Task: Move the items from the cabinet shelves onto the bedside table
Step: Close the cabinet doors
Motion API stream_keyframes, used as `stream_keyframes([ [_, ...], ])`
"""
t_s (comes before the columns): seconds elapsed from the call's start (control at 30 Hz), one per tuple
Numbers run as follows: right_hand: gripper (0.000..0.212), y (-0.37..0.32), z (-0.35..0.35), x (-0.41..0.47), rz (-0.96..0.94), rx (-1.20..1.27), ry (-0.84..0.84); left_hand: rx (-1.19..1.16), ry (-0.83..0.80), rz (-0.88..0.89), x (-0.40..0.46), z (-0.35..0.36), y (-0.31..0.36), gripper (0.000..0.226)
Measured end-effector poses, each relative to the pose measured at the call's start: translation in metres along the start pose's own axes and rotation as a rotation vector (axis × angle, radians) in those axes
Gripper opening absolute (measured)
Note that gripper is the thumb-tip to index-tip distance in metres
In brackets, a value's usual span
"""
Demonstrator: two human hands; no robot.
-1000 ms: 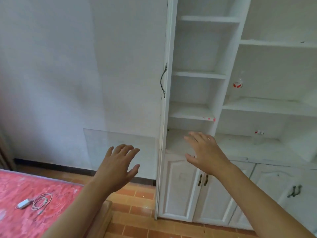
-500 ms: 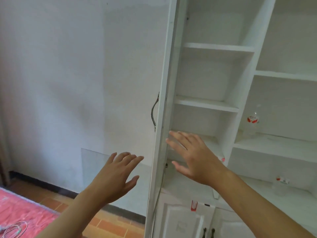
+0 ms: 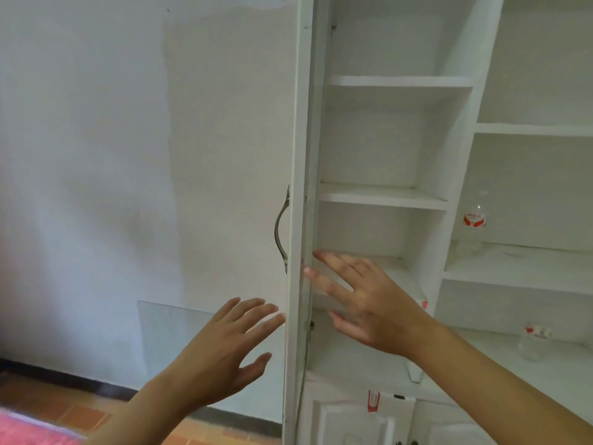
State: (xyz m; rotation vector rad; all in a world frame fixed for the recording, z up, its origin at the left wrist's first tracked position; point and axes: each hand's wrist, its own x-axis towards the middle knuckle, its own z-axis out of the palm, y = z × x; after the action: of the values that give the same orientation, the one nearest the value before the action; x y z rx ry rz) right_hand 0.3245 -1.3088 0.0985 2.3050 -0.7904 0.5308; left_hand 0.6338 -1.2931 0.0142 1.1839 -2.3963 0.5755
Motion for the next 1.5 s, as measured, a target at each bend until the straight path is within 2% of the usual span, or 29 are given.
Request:
stream_keyframes([
  [0.3, 0.078, -0.003, -0.017, -0.020, 0.110, 0.014, 0.057, -0.192, 0.075, 0.215, 0.036, 0.014, 0.001, 0.054],
  [0.43, 0.080, -0.005, -0.026, -0.040, 0.193, -0.071, 0.024, -0.232, 0.088, 0.295, 0.055, 0.028, 0.008, 0.056],
  [0.7, 0.067, 0.005, -0.053, -0.073, 0.311, -0.322, -0.041, -0.358, 0.106, 0.420, 0.100, 0.049, 0.030, 0.055],
  [0.83, 0.062, 0.014, -0.057, -0.084, 0.295, -0.406, -0.012, -0.399, 0.107, 0.428, 0.116, 0.061, 0.046, 0.057],
  [1.03, 0.063, 0.048, -0.044, -0.106, 0.265, -0.391, 0.065, -0.364, 0.106, 0.409, 0.141, 0.076, 0.067, 0.058],
  [1.27, 0.061, 0.120, -0.026, -0.137, 0.156, -0.372, 0.152, -0.300, 0.105, 0.380, 0.181, 0.092, 0.094, 0.062],
  [1.5, 0.061, 0.194, -0.001, -0.164, 0.155, -0.256, 0.186, -0.205, 0.066, 0.284, 0.229, 0.119, 0.115, 0.061],
])
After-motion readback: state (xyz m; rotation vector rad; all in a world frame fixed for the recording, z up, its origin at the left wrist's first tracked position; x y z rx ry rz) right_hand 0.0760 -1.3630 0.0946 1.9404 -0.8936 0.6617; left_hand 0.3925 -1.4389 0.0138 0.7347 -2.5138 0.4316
